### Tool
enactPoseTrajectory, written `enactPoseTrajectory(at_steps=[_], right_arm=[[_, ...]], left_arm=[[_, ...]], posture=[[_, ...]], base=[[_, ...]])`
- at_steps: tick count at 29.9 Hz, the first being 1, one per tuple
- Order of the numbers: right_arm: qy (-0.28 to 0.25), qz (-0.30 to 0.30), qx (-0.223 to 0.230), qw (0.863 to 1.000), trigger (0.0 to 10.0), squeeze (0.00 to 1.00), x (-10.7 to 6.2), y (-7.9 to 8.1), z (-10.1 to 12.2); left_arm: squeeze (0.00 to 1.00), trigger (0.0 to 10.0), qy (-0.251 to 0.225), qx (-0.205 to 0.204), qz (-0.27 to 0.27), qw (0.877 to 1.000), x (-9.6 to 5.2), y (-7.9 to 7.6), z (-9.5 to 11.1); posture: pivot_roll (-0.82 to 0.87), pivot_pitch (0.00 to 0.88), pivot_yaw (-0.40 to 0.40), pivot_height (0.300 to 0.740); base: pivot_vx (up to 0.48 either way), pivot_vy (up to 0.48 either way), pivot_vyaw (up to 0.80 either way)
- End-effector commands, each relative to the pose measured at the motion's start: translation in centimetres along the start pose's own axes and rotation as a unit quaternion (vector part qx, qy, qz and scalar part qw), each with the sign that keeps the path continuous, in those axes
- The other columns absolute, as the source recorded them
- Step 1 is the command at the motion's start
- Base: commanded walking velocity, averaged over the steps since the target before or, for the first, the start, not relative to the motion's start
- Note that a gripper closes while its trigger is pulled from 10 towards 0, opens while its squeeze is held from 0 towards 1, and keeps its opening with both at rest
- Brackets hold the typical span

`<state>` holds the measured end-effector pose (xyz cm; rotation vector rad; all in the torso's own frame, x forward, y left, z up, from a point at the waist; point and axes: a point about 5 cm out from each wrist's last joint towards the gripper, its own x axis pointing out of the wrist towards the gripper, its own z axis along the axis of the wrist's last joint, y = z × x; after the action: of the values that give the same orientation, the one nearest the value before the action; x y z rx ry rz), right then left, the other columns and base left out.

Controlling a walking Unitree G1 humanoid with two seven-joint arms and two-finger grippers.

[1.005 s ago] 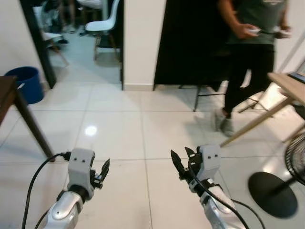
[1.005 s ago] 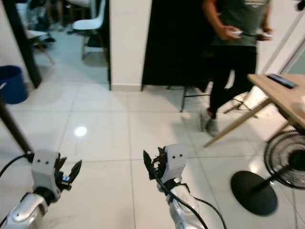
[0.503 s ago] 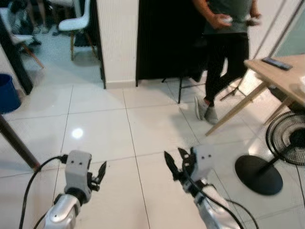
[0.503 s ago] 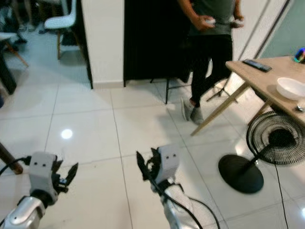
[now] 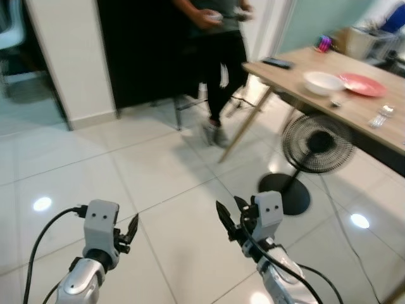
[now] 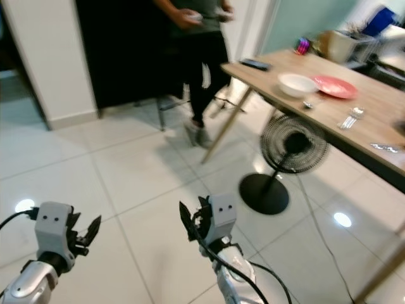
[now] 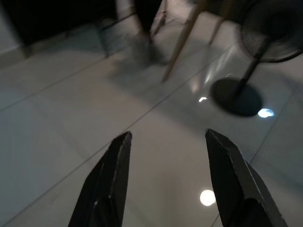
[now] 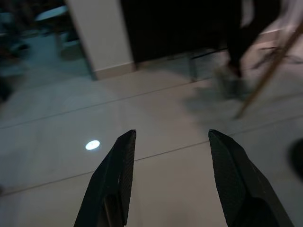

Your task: Setting the table

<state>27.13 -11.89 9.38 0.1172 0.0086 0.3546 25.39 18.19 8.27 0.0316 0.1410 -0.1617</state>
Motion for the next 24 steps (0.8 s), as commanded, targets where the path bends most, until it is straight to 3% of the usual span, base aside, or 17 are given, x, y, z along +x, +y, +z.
enactPoseTrajectory(at_steps=[1, 24], right_arm=[[0.009, 0.002, 0.003, 1.0, 10.0, 0.0, -0.11, 0.24, -0.41], [0.012, -0.001, 0.005, 1.0, 10.0, 0.0, -0.31, 0.35, -0.54]], left_arm=[[0.0, 10.0, 0.017, 0.001, 0.004, 1.0, -0.43, 0.2, -0.8], [0.0, 10.0, 0.02, 0.002, 0.001, 1.0, -0.51, 0.19, -0.83]], posture=[[-0.02, 0.01, 0.024, 0.74], [-0.02, 0.019, 0.028, 0.74]], base=[[0.0, 0.0, -0.8], [0.0, 0.0, -0.8]])
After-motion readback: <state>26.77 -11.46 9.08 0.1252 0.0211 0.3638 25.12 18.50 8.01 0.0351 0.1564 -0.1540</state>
